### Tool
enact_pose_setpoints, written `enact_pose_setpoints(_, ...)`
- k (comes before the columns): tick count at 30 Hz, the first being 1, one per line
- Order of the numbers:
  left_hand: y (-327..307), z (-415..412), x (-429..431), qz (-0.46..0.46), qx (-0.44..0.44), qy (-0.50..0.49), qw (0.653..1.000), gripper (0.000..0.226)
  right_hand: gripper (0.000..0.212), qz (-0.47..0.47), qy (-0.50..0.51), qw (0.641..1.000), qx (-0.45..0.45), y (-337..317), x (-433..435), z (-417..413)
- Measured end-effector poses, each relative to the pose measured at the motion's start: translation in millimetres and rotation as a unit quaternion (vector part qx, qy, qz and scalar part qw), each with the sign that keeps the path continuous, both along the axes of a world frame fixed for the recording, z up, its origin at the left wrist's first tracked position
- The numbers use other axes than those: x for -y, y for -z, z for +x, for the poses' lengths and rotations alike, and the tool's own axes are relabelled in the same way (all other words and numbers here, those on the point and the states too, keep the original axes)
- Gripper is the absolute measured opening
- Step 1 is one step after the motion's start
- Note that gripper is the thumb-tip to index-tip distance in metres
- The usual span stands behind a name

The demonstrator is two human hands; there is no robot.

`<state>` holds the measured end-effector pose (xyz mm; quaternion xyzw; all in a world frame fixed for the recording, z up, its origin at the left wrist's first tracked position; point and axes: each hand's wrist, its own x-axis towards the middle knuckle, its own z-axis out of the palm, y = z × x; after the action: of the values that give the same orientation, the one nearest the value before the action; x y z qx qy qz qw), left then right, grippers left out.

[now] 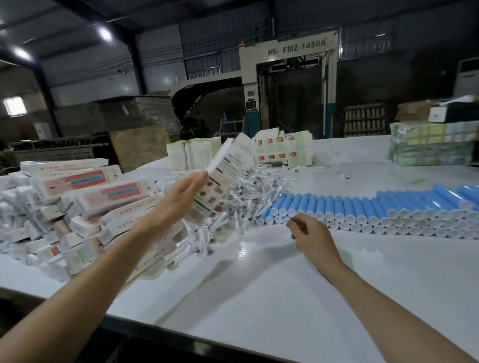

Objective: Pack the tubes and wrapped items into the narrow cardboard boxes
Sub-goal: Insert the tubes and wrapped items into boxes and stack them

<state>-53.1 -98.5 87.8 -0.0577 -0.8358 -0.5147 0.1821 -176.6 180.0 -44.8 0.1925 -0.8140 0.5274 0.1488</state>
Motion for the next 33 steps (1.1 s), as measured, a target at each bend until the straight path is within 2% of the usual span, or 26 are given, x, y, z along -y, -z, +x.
enact_pose_setpoints(3,27.8,-8.8,-38.6,0.070,0.053,0.056,0.995,0.047,0.025,-0.138,-0.082,0.986,0.044,-15.8,0.6,10.2)
enact_pose_setpoints(5,47.0,-17.9,-60.3,0.105,0.077,0.083,0.988,0.043,0.035,-0.234,-0.132,0.961,0.069,-27.8,-0.6,17.5)
enact_pose_setpoints(7,64.0,-29.0,-80.4,0.111,0.091,0.101,0.985,0.040,0.041,-0.288,-0.158,0.941,0.085,-35.5,-3.0,22.5)
enact_pose_setpoints(10,79.0,-45.4,-111.0,0.116,0.132,0.127,0.976,0.052,0.043,-0.297,-0.160,0.938,0.082,-35.7,-4.9,23.6)
enact_pose_setpoints(13,82.7,-61.0,-132.9,0.116,0.140,0.158,0.971,0.059,0.058,-0.320,-0.140,0.932,0.097,-35.9,-8.2,21.1)
enact_pose_setpoints(15,79.4,-68.3,-141.5,0.072,0.134,0.152,0.977,0.058,0.063,-0.340,-0.117,0.927,0.109,-39.4,-12.8,19.2)
enact_pose_setpoints(18,73.8,-76.9,-147.2,-0.002,0.155,0.158,0.975,0.073,0.054,-0.363,-0.114,0.915,0.135,-38.3,-17.3,9.8)
enact_pose_setpoints(20,74.2,-81.9,-148.7,0.040,0.191,0.224,0.955,0.090,0.044,-0.401,-0.131,0.889,0.181,-36.0,-18.7,3.8)
enact_pose_setpoints(22,81.3,-88.9,-146.7,0.133,0.220,0.245,0.935,0.092,0.042,-0.420,-0.145,0.873,0.201,-32.0,-21.8,-2.1)
enact_pose_setpoints(24,90.0,-93.4,-144.1,0.194,0.212,0.243,0.926,0.074,0.038,-0.416,-0.176,0.871,0.194,-26.6,-25.7,-7.6)
enact_pose_setpoints(27,102.1,-94.3,-142.0,0.168,0.165,0.229,0.944,0.057,0.036,-0.327,-0.151,0.915,0.181,-21.8,-27.0,-10.8)
enact_pose_setpoints(31,104.1,-91.4,-137.9,0.172,0.114,0.163,0.965,0.045,0.047,-0.158,0.004,0.979,0.131,-24.9,-35.6,-22.2)
enact_pose_setpoints(33,102.5,-91.8,-136.0,0.212,0.096,0.143,0.962,0.042,0.033,-0.093,0.112,0.987,0.070,-32.3,-55.7,-31.4)
